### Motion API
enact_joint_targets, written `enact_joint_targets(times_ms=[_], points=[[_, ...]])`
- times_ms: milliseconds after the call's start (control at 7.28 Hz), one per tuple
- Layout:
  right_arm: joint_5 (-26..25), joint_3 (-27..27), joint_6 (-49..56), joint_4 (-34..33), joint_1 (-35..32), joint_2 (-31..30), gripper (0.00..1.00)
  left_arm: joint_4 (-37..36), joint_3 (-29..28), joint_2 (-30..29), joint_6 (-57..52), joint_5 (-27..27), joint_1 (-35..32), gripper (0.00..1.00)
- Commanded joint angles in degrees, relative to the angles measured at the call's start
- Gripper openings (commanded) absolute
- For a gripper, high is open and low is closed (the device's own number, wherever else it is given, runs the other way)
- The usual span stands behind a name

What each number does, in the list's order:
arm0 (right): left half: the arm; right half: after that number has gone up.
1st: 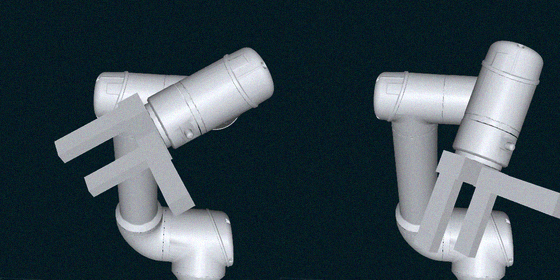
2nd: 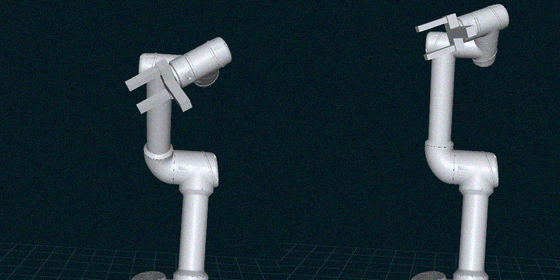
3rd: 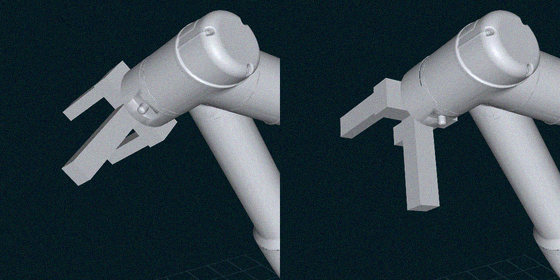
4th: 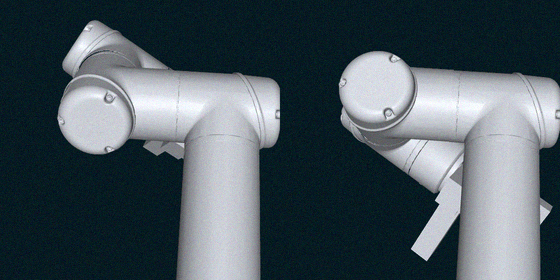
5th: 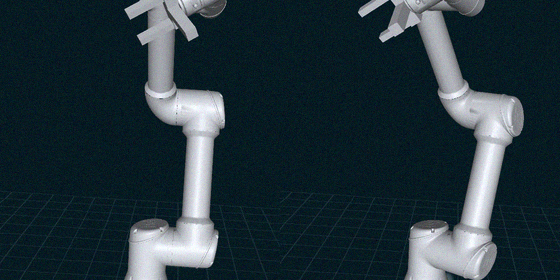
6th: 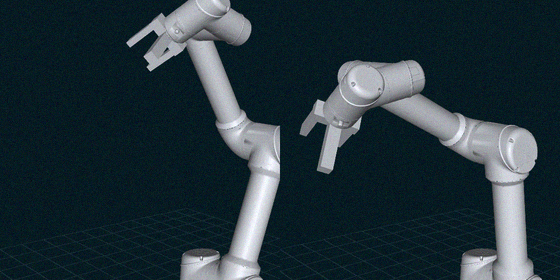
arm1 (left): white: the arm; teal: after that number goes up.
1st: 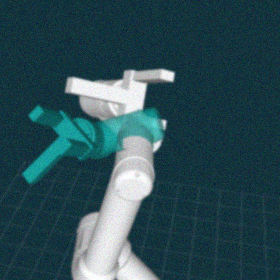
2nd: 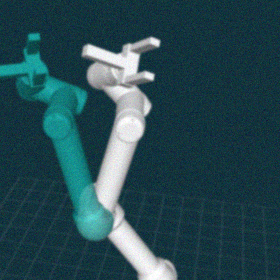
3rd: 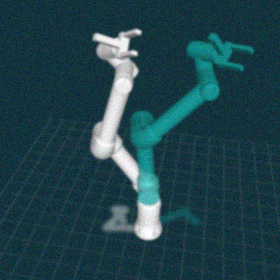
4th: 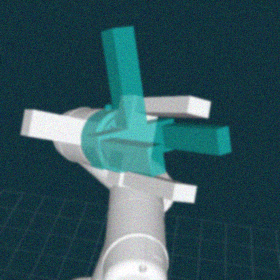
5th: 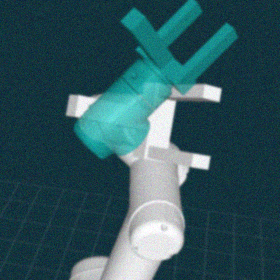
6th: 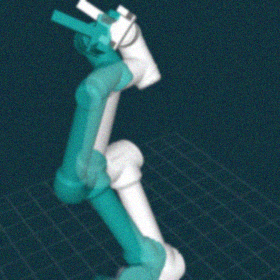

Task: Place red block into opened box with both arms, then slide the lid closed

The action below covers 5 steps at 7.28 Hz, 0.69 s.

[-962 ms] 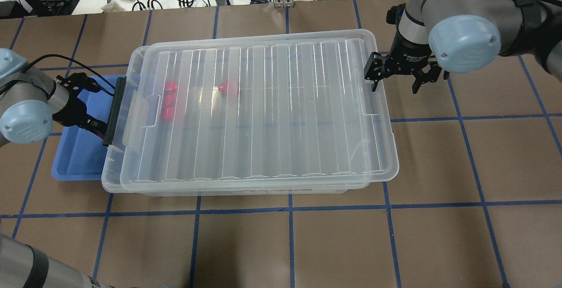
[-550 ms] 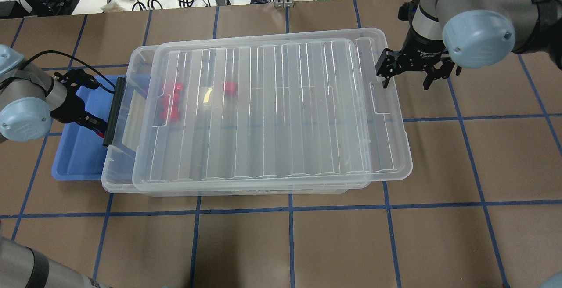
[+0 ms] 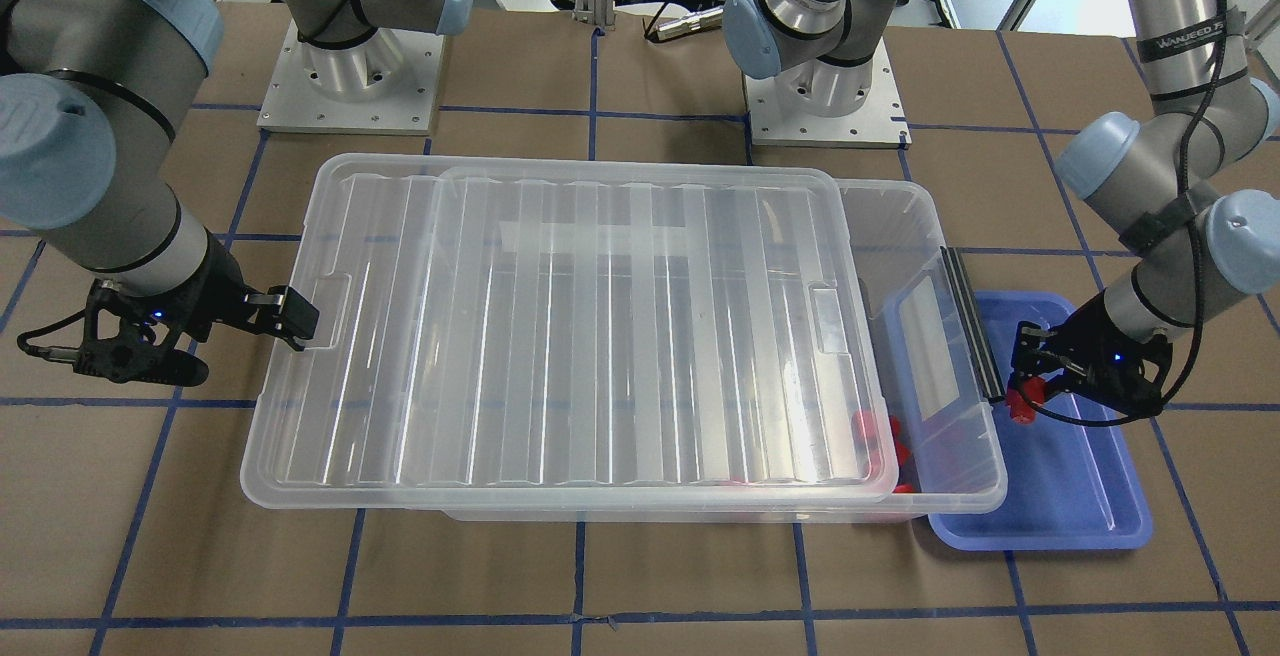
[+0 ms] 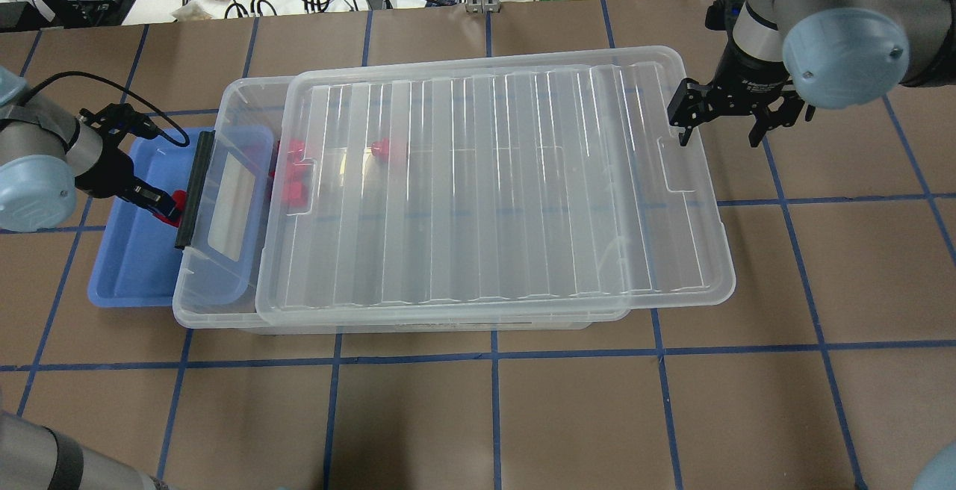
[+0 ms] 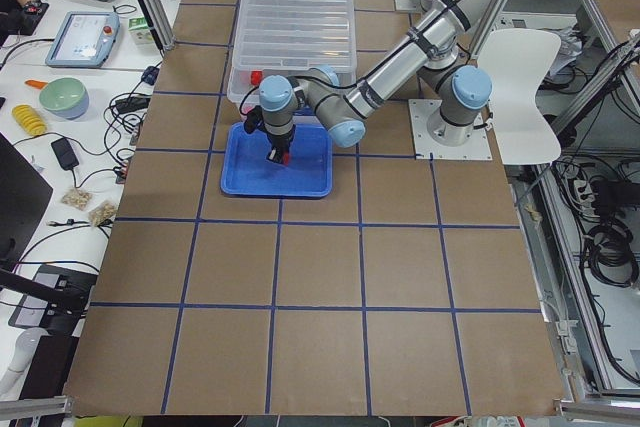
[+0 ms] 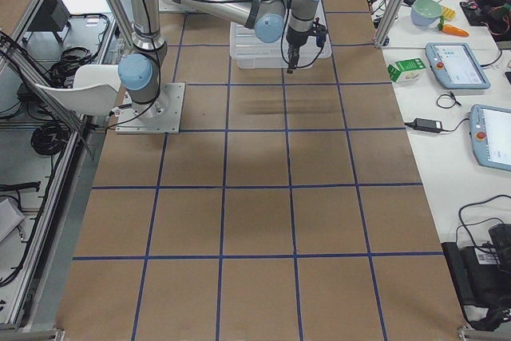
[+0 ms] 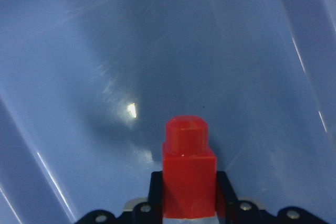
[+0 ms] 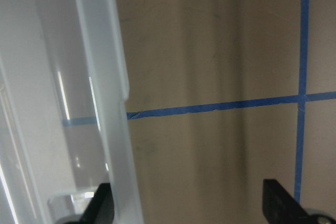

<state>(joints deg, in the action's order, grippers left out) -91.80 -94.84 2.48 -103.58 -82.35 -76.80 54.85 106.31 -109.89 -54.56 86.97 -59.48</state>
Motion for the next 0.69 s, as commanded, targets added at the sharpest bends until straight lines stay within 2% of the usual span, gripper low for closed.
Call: enact_joint_targets(times_ms=[0, 412, 550], points=[[-0.22, 0.18, 3.83, 0.05, 3.24, -0.01, 1.00, 5.58, -3.20, 2.82, 0.42, 1.27, -0.29, 0.12], [-0.22, 0.27, 10.07, -0.56, 7.55, -0.01, 1.00, 16.48, -10.05, 6.60, 3.91, 1.10, -2.82, 0.12], [-0.91, 0.18, 11.83, -1.44, 8.34, -0.01, 1.00, 17.04, -10.94, 7.31, 4.46, 1.09, -4.66, 0.12]])
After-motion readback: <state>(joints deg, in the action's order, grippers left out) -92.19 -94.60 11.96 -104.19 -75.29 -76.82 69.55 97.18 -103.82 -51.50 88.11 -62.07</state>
